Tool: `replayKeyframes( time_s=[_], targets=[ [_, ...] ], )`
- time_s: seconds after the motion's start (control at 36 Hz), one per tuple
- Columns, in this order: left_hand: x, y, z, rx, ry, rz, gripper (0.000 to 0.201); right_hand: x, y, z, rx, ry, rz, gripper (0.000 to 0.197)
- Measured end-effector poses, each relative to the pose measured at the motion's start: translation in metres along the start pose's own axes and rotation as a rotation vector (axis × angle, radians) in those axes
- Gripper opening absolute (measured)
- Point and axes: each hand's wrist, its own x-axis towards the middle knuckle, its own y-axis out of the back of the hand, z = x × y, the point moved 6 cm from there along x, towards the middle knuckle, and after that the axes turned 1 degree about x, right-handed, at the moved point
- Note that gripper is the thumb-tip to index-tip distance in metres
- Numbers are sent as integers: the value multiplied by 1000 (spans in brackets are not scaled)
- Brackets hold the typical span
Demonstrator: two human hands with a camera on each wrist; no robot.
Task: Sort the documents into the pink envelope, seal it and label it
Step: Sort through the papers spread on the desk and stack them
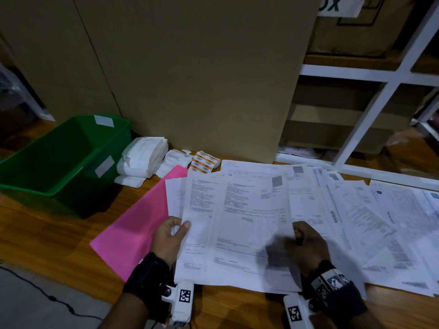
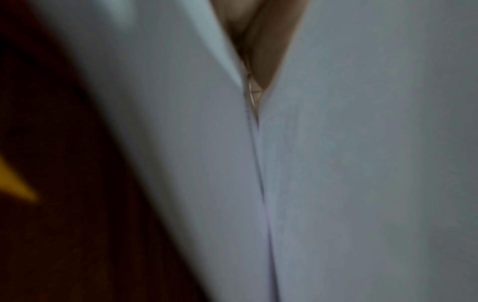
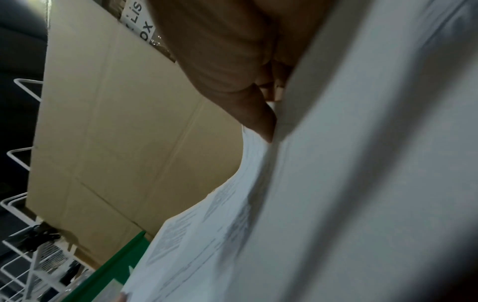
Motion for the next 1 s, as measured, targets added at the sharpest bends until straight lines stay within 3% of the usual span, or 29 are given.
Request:
replayKeyframes(
  time_s=[0.06, 0.19, 0.31, 0.39, 0.47, 0.64, 0.78, 1.0],
  targets=[
    [2, 1, -4, 26, 3, 1, 34, -1, 7, 0, -11, -4, 17, 24],
    [3, -7, -2, 48, -4, -57, 7, -6, 1, -3, 132, -25, -86, 32],
    [1, -14, 5, -50, 22, -77, 9, -7, -15, -11, 160, 46, -116, 47],
    [-3, -14, 7, -108, 38, -54, 6, -8, -29, -27, 88, 121, -167, 45],
    [-4, -13, 6, -76, 30, -51, 47, -7, -43, -39, 22, 189, -224, 40],
    [-4, -9, 5, -72, -9, -84, 90, -10, -60, -54, -65, 251, -240, 45],
    [-14, -11, 31, -138, -135, -195, 51, -5, -54, -54, 37, 198, -171, 49],
    [-18, -13, 62, -294, -170, -234, 44, 0, -39, -67, 375, 116, -261, 87]
  ],
)
